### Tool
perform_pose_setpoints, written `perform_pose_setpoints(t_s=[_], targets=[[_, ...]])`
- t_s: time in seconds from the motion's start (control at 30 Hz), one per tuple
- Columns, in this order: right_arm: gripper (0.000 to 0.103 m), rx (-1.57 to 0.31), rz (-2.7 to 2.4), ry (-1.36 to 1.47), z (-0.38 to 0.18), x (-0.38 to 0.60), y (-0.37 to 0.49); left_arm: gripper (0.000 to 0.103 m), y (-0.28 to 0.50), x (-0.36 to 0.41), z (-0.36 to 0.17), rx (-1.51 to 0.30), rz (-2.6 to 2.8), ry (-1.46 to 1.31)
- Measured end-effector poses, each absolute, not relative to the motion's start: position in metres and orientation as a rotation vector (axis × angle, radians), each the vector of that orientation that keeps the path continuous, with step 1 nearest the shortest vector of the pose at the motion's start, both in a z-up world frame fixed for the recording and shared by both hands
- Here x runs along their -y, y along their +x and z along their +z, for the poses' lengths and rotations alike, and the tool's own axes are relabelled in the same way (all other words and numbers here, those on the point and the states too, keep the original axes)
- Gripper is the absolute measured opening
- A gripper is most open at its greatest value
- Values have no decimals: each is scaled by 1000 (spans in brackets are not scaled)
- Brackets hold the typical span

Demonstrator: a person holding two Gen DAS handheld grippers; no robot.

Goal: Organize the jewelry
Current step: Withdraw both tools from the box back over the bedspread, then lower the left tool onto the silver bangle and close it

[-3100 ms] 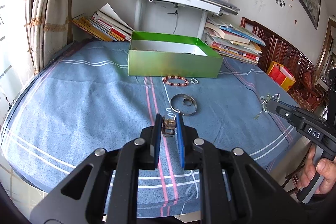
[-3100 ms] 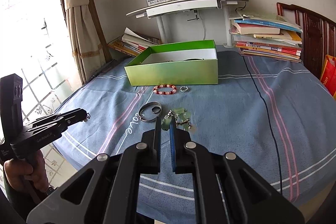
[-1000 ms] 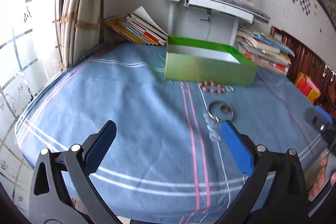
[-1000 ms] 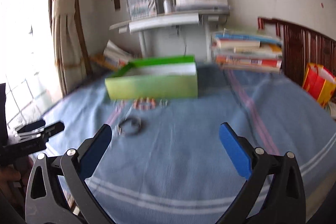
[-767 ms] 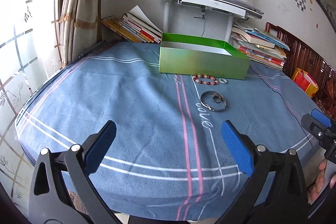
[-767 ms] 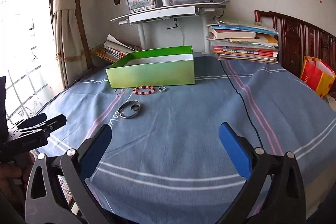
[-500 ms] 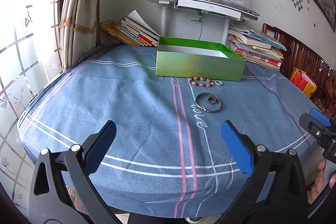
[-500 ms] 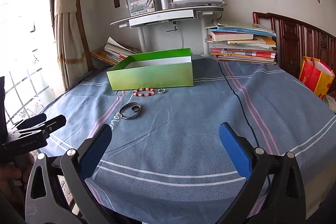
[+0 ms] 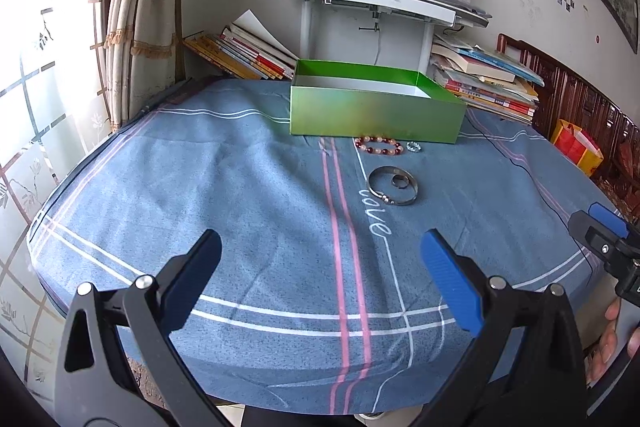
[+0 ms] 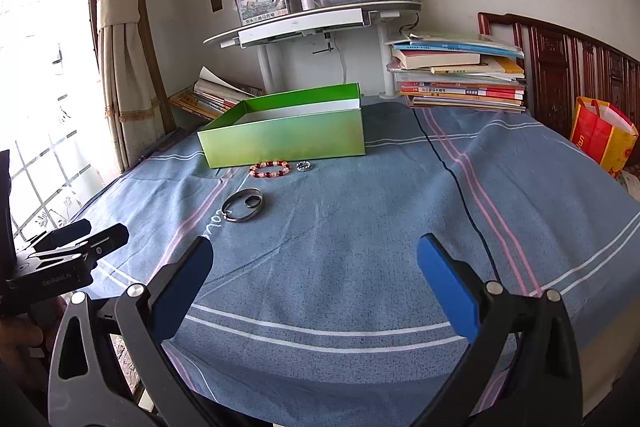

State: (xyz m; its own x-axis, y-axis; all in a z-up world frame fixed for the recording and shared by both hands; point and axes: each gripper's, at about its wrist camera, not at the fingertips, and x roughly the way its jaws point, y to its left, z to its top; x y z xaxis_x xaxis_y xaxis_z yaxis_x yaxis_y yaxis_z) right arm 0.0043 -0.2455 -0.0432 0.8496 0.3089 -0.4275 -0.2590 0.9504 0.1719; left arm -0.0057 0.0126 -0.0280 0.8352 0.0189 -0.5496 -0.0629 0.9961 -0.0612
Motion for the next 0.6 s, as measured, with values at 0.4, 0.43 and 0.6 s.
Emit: perform_pose_setpoints(t_s=[0.4,0.43,0.6], targets=[[100,-501,296,127,-56,250,16,99,36,16,-32,-636,-40,-7],[100,-505,296,129,-57,251,16,99,45,23,-34,-650,-63,5],[100,-522,292,146,-62,257,24,99,86,53,-42,-707,-128,78]])
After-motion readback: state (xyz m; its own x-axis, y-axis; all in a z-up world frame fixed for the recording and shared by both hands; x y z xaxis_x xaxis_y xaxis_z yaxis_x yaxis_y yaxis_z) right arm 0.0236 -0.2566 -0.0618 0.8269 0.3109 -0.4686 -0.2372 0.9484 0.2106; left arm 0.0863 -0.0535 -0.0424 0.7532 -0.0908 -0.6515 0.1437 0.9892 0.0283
